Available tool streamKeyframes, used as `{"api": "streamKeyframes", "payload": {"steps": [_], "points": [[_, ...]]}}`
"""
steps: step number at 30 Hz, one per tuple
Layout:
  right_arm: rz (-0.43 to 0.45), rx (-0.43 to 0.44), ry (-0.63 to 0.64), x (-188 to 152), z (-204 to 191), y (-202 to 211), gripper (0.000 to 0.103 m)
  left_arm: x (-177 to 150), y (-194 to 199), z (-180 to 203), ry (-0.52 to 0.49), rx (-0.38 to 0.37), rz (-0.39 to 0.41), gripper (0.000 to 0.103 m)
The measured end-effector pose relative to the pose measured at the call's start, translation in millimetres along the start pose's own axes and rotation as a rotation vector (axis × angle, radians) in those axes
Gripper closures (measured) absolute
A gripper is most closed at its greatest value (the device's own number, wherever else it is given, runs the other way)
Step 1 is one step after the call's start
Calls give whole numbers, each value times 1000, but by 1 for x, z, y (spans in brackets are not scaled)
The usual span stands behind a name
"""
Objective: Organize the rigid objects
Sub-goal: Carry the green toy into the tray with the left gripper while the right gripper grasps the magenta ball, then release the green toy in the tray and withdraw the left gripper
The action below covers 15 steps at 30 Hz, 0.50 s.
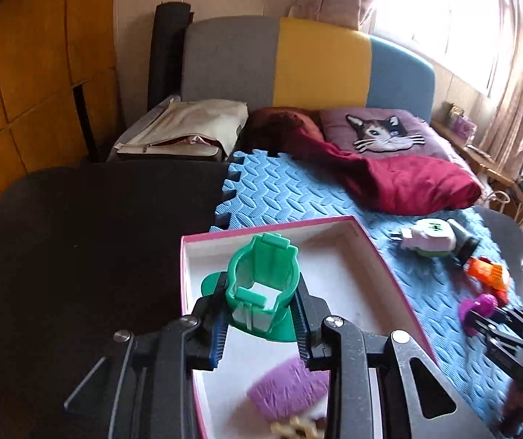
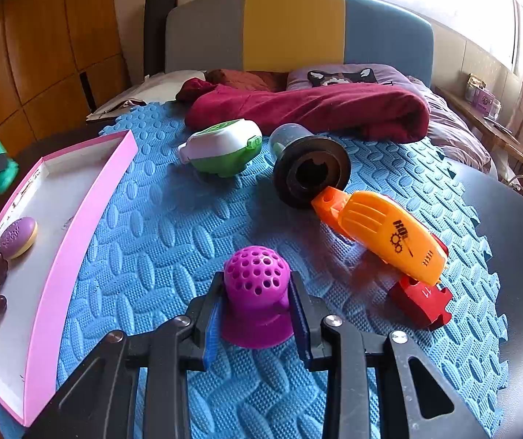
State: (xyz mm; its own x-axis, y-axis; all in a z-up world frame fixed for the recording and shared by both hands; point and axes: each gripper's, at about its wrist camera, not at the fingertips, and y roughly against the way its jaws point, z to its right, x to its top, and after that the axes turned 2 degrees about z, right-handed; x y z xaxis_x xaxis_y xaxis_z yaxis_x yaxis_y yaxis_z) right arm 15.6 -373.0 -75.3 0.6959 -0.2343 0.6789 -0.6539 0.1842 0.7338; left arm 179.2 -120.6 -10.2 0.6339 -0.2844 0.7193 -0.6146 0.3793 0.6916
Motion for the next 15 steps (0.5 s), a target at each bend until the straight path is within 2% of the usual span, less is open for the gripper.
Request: {"api": "streamKeyframes", "payload": {"steps": [6,7,8,10,15], "points": [[1,-2,1,0,0,0,70,4,-37,-5,13,57,-49,70],[1,-3,2,0,-1,0,70,4,-40,-7,22,66,-56,67],[1,-3,2,0,-1,0,70,3,-40,-9,32,58,-60,59],[1,-4,3,0,-1,0,70,0,-33,-11,33,75,-36,53],[2,-4,3,0,-1,0,70,-10,2,-12,28,87,18,53]]}}
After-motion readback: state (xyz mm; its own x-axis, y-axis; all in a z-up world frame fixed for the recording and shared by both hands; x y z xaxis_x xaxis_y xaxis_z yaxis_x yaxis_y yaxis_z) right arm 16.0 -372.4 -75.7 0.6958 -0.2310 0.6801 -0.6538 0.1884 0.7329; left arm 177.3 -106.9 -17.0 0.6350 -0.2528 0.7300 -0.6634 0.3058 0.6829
